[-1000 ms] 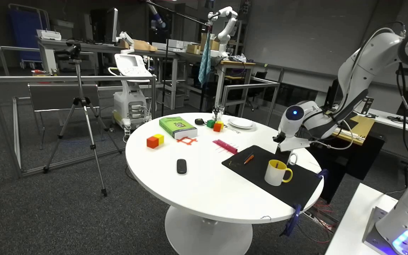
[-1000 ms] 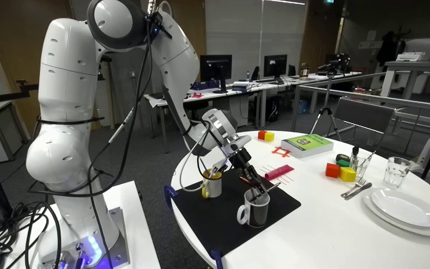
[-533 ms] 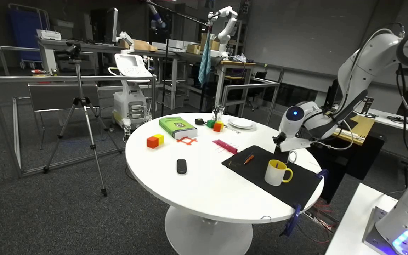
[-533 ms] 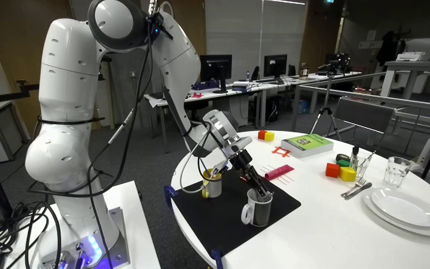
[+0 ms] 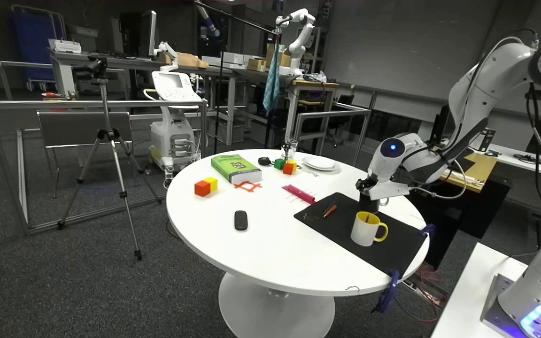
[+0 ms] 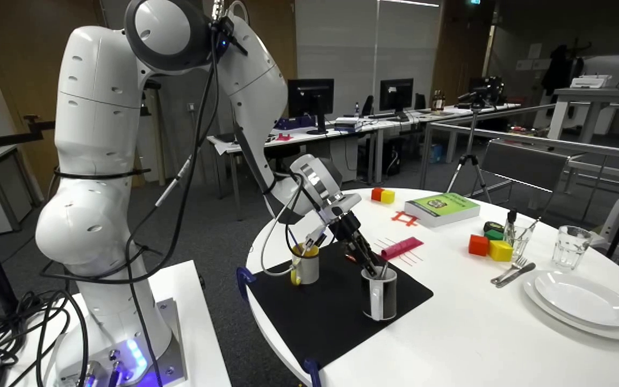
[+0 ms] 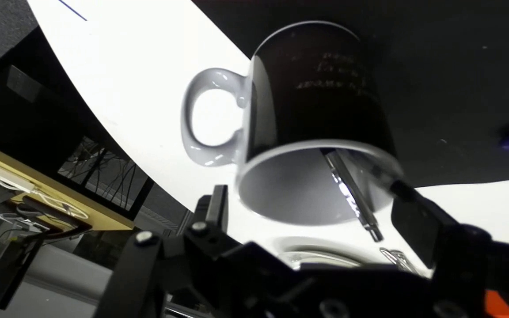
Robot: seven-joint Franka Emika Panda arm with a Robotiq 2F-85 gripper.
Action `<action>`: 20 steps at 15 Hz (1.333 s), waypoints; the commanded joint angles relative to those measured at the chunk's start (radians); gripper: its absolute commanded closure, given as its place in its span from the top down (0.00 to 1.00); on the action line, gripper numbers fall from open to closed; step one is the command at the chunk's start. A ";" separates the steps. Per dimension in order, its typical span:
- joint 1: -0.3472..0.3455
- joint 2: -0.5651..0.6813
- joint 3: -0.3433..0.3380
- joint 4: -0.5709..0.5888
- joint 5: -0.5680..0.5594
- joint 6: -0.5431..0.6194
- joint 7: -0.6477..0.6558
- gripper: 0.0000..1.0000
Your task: Put the pen inside the black mug
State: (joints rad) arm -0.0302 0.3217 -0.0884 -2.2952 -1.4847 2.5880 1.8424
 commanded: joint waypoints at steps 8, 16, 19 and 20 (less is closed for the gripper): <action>-0.008 -0.046 0.003 -0.026 0.019 0.100 -0.018 1.00; -0.018 -0.109 0.011 -0.058 0.153 0.191 -0.104 1.00; -0.029 -0.129 0.026 -0.087 0.306 0.245 -0.240 1.00; -0.033 -0.138 0.036 -0.104 0.380 0.256 -0.306 1.00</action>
State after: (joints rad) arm -0.0287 0.2492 -0.0842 -2.3273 -1.2463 2.7959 1.6861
